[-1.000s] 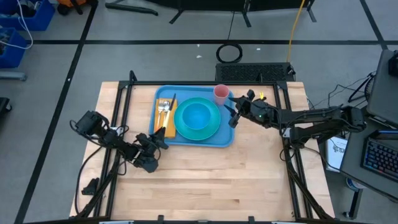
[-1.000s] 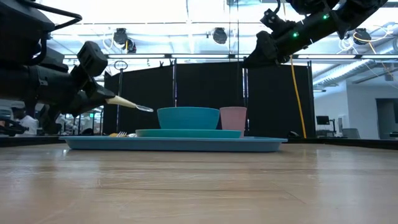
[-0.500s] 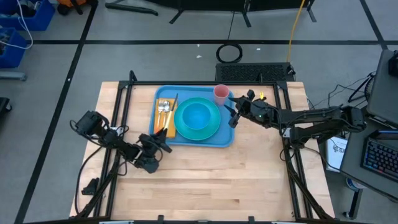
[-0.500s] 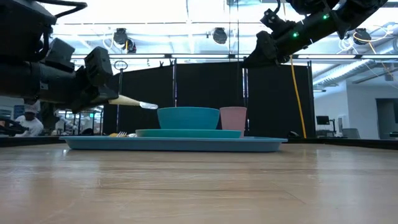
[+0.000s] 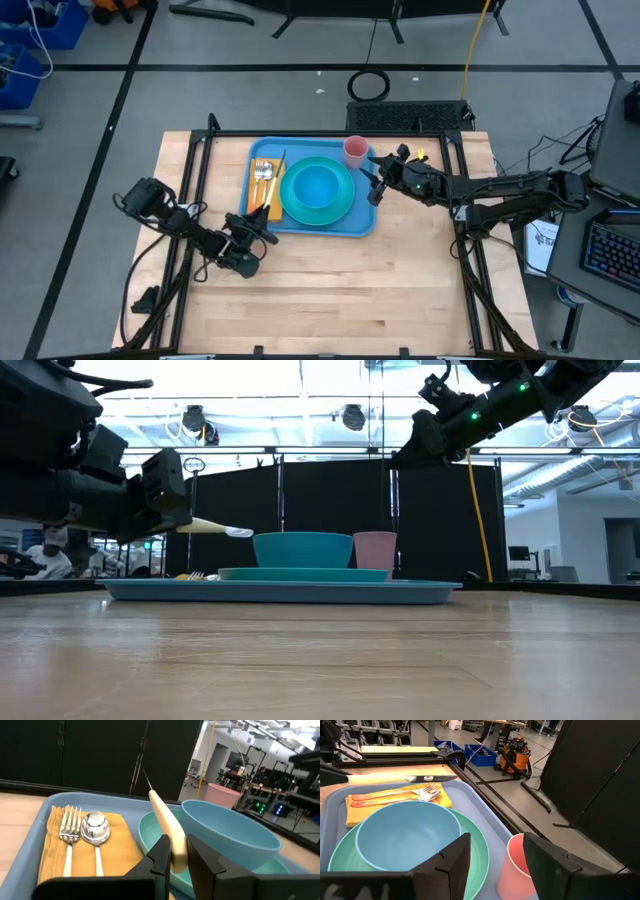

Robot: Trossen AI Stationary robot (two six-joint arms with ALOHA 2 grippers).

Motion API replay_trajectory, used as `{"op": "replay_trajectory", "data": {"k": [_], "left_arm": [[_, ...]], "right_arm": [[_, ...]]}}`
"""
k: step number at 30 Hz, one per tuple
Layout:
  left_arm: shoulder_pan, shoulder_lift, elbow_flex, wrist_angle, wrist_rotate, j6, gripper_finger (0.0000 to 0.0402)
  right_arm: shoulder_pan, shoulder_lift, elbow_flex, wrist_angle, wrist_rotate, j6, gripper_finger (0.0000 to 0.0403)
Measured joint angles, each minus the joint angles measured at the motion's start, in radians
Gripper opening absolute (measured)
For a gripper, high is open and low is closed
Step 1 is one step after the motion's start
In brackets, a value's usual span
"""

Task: Set up tray
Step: Put the yellow knife on the yellow napkin to the right of the orange spoon

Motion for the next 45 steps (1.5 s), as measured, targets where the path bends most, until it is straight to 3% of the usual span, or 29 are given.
{"op": "replay_trajectory", "data": {"k": [15,18,21,25,30,37,45], "left_arm": [[0.041,0.000,0.029,-0.244,0.086,-0.113,0.0045],[0.061,0.000,0.076,-0.409,0.114,-0.120,0.0045],[0.086,0.000,0.128,-0.637,0.144,-0.289,0.0045],[0.121,0.001,0.219,-0.982,0.264,-0.487,0.0045],[0.116,0.013,0.299,-1.178,0.257,-0.499,0.0045],[0.173,0.015,0.306,-1.173,0.376,-0.390,0.0045],[0.206,0.015,0.320,-1.178,0.435,-0.322,0.0045]], "right_arm": [[0.000,0.000,0.000,0.000,0.000,0.000,0.0171],[0.000,0.000,0.000,0.000,0.000,0.000,0.0171],[0.000,0.000,0.000,0.000,0.000,0.000,0.0171],[0.000,0.000,0.000,0.000,0.000,0.000,0.0171],[0.000,0.000,0.000,0.000,0.000,0.000,0.0171],[0.000,0.000,0.000,0.000,0.000,0.000,0.0171],[0.000,0.000,0.000,0.000,0.000,0.000,0.0171]]}}
